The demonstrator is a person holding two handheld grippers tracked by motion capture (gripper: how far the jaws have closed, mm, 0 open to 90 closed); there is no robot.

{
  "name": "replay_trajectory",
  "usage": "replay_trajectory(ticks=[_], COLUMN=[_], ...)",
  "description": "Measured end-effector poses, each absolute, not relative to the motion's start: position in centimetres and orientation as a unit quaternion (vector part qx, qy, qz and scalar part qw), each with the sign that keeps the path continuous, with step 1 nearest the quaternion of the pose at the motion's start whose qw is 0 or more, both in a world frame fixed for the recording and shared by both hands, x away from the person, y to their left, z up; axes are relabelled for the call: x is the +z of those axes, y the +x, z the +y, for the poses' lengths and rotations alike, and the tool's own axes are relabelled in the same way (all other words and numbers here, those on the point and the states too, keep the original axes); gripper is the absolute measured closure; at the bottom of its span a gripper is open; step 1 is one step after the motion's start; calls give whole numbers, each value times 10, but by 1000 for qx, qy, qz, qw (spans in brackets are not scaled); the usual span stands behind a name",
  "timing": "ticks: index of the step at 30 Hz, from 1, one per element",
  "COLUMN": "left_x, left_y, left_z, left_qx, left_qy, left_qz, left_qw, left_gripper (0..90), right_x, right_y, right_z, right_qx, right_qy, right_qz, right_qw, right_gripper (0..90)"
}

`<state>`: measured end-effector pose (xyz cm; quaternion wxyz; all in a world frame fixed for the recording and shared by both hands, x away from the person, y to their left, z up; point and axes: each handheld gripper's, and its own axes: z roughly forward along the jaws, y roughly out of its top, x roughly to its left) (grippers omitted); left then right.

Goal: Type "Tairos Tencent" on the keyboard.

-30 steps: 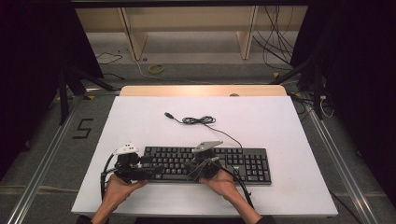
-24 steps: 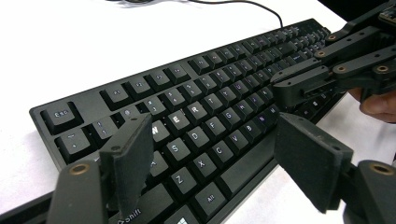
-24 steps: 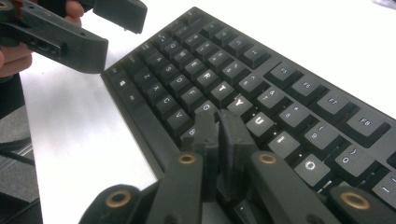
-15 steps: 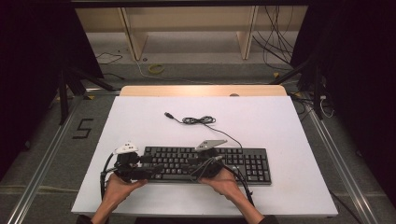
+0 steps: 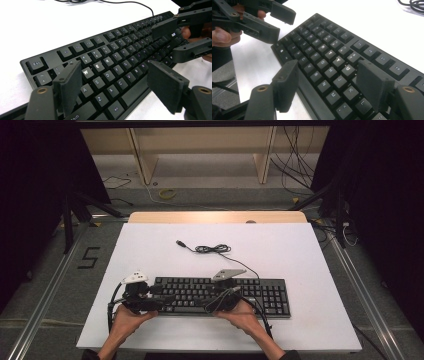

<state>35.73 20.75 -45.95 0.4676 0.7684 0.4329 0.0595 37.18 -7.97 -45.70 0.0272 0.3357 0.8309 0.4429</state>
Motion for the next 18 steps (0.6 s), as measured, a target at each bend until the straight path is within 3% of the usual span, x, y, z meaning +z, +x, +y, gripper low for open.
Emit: replay_trajectory(ticks=[9,18], left_x=[-458,-459], left_y=[360,364], left_z=[203,194], left_qx=[57,43], left_qy=[772,786], left_qz=[430,418], left_qw=[465,453], left_gripper=[301,423], right_x=[-455,-452], right_y=[370,368], right_z=[-84,-91], right_qx=[448,459], right_qy=[339,340], right_qz=[827,820], right_qw=[31,37], right_gripper=[323,307])
